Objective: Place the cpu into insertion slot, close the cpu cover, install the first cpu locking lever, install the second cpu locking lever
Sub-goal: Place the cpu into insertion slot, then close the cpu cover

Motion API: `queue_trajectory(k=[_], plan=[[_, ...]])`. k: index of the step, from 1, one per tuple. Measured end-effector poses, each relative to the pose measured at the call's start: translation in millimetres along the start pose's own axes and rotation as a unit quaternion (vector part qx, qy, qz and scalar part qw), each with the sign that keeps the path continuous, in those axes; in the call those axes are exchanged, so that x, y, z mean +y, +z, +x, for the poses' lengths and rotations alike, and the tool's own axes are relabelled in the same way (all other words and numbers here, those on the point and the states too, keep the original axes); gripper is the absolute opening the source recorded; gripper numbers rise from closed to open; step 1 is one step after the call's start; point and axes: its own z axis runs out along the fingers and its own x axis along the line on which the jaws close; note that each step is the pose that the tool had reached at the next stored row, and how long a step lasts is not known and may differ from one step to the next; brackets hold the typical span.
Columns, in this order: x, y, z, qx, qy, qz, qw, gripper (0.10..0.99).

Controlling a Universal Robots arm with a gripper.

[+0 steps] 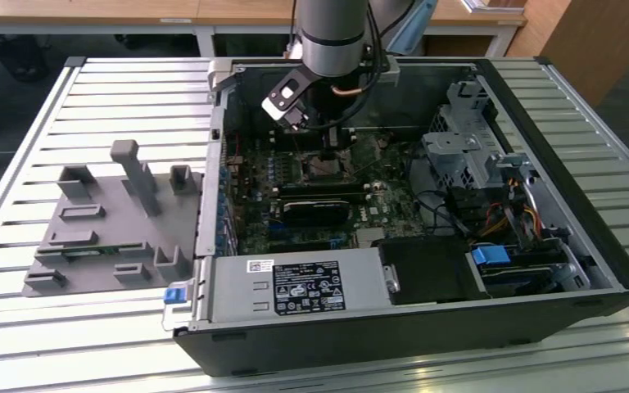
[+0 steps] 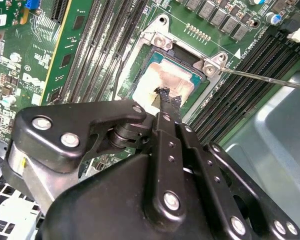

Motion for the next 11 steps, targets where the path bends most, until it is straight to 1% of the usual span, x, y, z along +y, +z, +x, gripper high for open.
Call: queue_trajectory(k=[7,11], plan=[[0.2,-3.2,0.0,0.0000,0.000,0.0000,1.0000,0.106],[0.4,-6.3,0.1,0.0000,0.000,0.0000,1.0000,0.106]])
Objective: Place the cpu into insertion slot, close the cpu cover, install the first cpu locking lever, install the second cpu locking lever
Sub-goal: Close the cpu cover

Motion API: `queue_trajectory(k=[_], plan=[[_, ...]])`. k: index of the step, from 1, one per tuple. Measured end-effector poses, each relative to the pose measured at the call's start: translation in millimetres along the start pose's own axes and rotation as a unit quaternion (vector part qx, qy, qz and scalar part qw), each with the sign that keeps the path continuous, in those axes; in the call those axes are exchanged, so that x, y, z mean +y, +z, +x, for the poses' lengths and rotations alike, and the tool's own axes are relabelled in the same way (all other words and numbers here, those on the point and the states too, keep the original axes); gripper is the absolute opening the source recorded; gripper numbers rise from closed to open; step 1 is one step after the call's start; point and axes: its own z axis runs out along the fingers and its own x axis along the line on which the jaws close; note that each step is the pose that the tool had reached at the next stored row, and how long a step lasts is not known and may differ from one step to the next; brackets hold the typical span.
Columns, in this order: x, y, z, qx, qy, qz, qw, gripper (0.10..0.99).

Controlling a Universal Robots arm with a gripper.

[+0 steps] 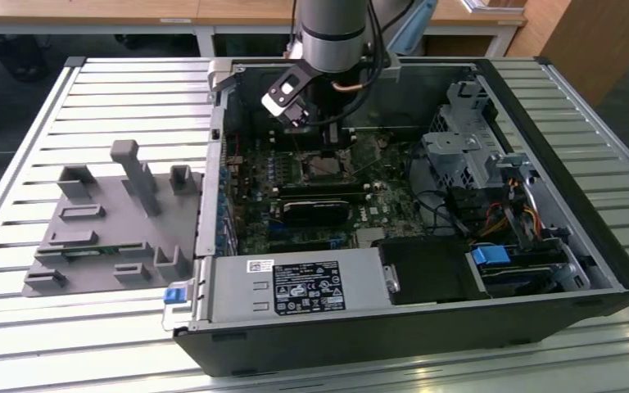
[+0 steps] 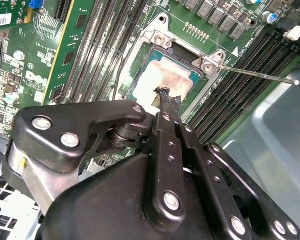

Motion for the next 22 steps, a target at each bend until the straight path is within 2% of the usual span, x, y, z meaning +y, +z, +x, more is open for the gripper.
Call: queue_trajectory(k=[11,19,22], plan=[[0.8,-13.0,0.2,0.0000,0.000,0.0003,1.0000,0.106],[1.8,-30.9,0.5,0.0000,0.000,0.0008,1.0000,0.106],[1.9,-31.8,0.1,0.0001,0.000,0.0008,1.0000,0.106]])
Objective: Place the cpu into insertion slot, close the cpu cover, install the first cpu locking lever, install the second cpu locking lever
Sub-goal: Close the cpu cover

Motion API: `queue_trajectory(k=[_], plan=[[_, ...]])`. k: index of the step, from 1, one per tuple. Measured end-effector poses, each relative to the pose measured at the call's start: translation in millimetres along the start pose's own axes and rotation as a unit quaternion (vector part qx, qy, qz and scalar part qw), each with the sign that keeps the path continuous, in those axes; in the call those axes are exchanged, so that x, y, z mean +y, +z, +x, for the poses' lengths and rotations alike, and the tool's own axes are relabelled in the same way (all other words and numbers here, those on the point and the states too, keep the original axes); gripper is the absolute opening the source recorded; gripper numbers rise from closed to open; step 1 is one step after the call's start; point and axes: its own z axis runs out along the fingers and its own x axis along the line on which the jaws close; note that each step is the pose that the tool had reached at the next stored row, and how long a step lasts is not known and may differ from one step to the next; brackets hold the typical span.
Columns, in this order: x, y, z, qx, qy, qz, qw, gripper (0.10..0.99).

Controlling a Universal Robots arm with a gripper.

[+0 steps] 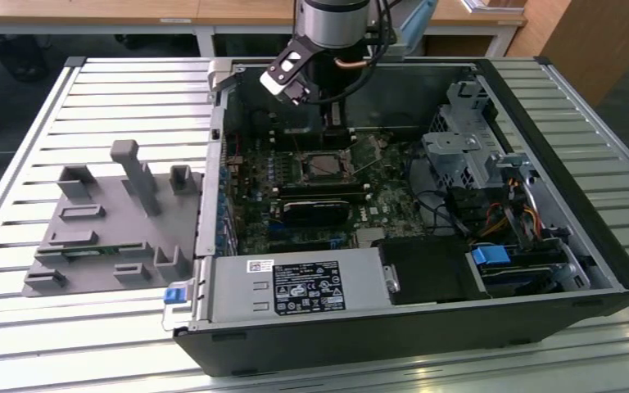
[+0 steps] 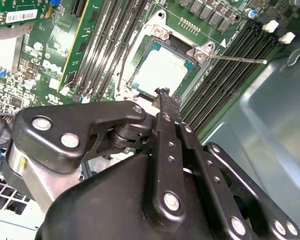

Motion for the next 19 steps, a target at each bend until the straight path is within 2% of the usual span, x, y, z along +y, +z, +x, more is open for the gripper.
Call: queue_trajectory(k=[8,10,15,19], plan=[[0.9,-0.1,-7.3,-0.0001,0.000,0.0001,1.0000,0.106],[5.5,0.2,-7.3,-0.0001,0.000,0.0005,1.0000,0.106],[22.5,1.1,-6.8,-0.0001,0.000,0.0023,1.0000,0.106],[24.0,-1.1,-6.7,-0.0001,0.000,0.0025,1.0000,0.106]])
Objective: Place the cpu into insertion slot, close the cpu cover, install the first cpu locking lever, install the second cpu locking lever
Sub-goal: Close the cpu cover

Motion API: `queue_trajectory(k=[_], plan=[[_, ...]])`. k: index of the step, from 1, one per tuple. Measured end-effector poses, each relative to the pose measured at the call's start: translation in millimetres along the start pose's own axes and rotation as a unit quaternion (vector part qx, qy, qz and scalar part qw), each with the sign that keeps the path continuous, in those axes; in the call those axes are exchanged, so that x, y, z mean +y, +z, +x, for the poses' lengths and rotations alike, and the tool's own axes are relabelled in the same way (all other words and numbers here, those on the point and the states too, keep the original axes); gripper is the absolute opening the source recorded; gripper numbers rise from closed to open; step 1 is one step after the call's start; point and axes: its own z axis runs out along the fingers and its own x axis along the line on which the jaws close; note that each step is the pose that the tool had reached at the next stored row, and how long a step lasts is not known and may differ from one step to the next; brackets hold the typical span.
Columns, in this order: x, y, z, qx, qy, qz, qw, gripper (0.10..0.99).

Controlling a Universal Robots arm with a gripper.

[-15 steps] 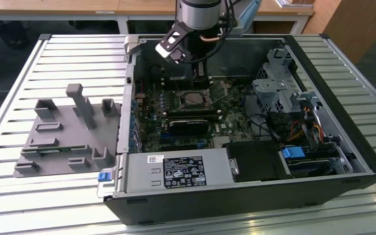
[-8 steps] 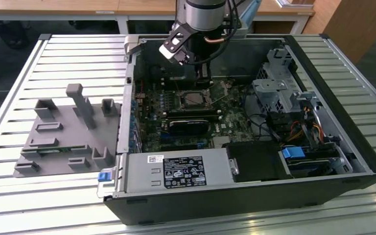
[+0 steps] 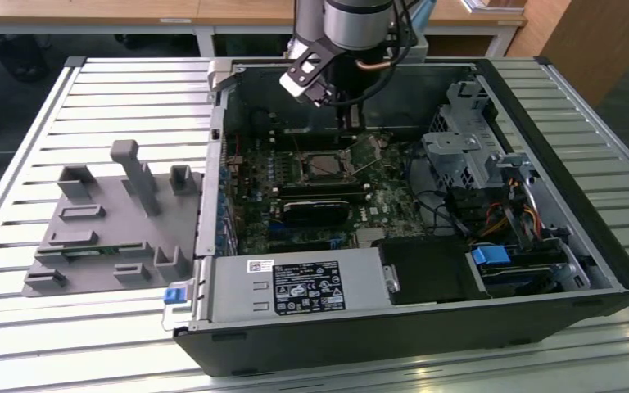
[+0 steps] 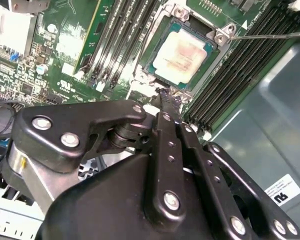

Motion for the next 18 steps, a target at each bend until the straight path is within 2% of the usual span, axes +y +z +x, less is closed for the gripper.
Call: queue_trajectory(k=[4,14,18], plan=[[5.1,-0.1,0.2,0.0001,-0.001,0.0000,1.0000,0.106],[33.2,1.4,1.2,0.0002,-0.003,0.0002,1.0000,0.106],[35.9,1.8,1.3,0.0004,-0.006,0.0002,1.0000,0.106]])
